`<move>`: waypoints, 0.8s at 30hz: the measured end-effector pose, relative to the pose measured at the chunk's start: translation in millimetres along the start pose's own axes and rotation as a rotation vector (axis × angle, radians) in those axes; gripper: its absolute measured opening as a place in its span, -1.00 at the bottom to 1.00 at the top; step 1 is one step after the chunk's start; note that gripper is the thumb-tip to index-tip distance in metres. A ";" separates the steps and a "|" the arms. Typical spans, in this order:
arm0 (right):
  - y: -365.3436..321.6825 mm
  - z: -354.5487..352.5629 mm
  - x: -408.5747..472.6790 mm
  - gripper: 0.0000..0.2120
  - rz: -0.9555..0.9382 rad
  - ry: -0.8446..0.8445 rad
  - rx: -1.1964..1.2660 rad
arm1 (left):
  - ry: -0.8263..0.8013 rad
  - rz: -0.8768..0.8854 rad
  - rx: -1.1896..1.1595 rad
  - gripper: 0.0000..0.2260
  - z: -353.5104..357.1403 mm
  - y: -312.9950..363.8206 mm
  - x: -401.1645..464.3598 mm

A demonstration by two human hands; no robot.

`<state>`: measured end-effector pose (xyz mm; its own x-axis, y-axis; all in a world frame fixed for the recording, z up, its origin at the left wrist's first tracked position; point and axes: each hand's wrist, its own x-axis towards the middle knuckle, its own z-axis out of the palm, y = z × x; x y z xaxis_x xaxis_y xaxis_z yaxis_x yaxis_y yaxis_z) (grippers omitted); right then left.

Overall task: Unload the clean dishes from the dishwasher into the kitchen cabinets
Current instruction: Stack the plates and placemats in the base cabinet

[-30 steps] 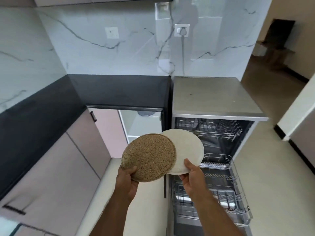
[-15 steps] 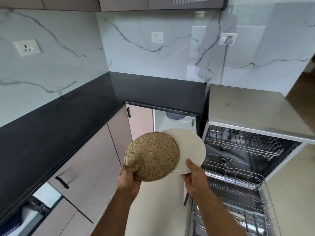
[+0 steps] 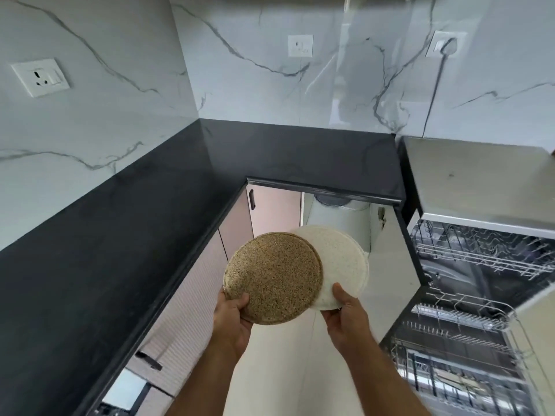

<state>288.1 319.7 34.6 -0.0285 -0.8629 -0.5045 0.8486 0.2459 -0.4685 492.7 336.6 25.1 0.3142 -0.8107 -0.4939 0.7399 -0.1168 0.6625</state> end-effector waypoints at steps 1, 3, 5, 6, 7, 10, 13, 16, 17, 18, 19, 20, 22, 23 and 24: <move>5.1 2.9 4.4 -0.62 -0.001 0.015 0.001 | 0.004 0.000 0.007 -0.53 -1.5 3.9 7.6; 12.1 6.3 13.1 -0.64 -0.008 0.028 0.000 | 0.001 -0.012 0.015 -0.53 -5.3 6.3 24.7; 14.9 6.8 21.2 -0.67 -0.009 0.027 -0.004 | 0.005 -0.031 0.025 -0.54 -7.4 3.0 41.0; 15.6 6.3 25.8 -0.68 -0.008 0.031 -0.014 | 0.008 -0.039 0.030 -0.54 -7.9 -0.3 48.3; 16.0 4.5 30.7 -0.69 -0.010 0.040 -0.022 | 0.010 -0.050 0.036 -0.54 -7.2 -5.6 55.5; 15.7 -5.2 45.0 -0.69 0.004 0.058 -0.027 | 0.024 -0.077 0.062 -0.52 -4.6 -22.5 71.2; 10.6 -14.2 68.7 -0.68 0.016 0.098 -0.023 | 0.031 -0.103 0.105 -0.52 5.1 -39.1 89.9; 2.1 -18.8 97.4 -0.66 0.032 0.144 0.003 | 0.044 -0.113 0.149 -0.53 23.3 -47.9 109.0; -1.7 -19.1 112.6 -0.66 0.041 0.156 0.018 | 0.043 -0.118 0.169 -0.53 32.9 -51.2 121.4; -5.0 -18.6 121.8 -0.67 0.045 0.163 0.030 | 0.044 -0.119 0.185 -0.52 39.5 -52.6 129.3; -7.9 -17.1 129.8 -0.68 0.048 0.172 0.042 | 0.045 -0.124 0.200 -0.52 46.2 -53.8 136.5; -11.9 -17.8 144.9 -0.68 0.049 0.180 0.058 | 0.039 -0.132 0.219 -0.52 55.4 -57.4 149.9; -19.3 -19.1 170.8 -0.64 0.054 0.210 0.067 | 0.041 -0.158 0.253 -0.52 71.3 -66.3 173.9; -23.0 -19.6 182.8 -0.61 0.057 0.217 0.071 | 0.043 -0.167 0.268 -0.52 79.0 -71.1 185.2; -26.5 -21.0 193.4 -0.60 0.060 0.226 0.072 | 0.045 -0.174 0.281 -0.51 84.9 -76.3 195.6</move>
<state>249.1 155.6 -65.8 -0.0872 -0.7251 -0.6831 0.8875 0.2550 -0.3839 447.2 138.2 -74.3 0.2280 -0.7396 -0.6333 0.5938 -0.4098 0.6924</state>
